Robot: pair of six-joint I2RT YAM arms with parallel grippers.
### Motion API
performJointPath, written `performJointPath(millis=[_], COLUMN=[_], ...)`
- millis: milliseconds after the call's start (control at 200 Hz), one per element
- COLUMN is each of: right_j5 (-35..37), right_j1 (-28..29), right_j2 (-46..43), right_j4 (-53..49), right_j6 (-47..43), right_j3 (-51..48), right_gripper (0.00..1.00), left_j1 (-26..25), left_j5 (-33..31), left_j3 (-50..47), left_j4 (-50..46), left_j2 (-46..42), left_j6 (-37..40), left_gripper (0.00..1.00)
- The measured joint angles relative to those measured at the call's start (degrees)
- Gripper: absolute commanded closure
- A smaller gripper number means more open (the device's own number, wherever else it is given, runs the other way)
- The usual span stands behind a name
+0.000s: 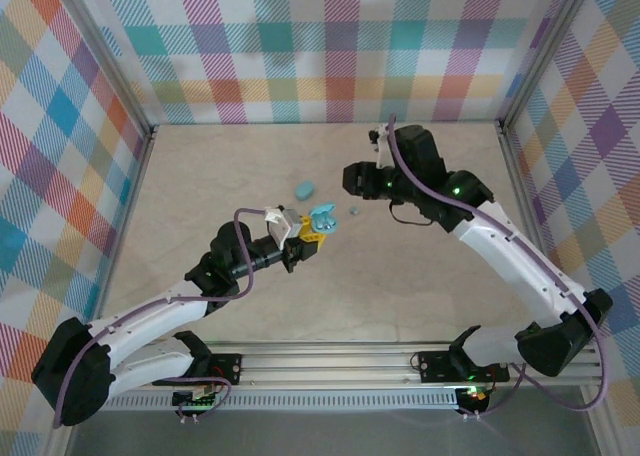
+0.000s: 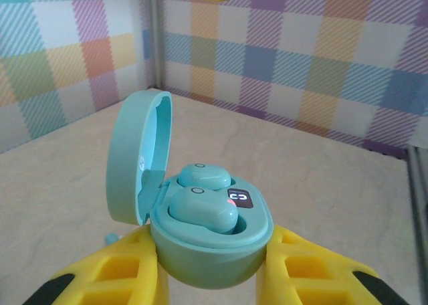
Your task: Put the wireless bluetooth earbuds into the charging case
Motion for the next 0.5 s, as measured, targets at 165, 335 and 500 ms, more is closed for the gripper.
performJointPath(millis=[165,335,500], right_j5=[-6.1,-11.4,-14.3], right_j1=[-1.1,-1.1,-1.1], right_j2=[4.3,5.9,6.0], right_j4=[0.0,0.0,-0.1], right_j6=[-1.1,-1.8,-2.6], right_j3=[2.6,2.7,2.8], right_gripper=[0.60,0.60,0.60], left_j1=[0.0,0.0,0.0], left_j5=[5.0,8.3,8.5], left_j3=[2.1,5.1,6.8], left_j4=[-1.9,-2.2,-2.5], left_j2=[-0.1,0.8,2.1], left_j6=[0.0,-0.5,-1.0], left_gripper=[1.00,1.00,1.00])
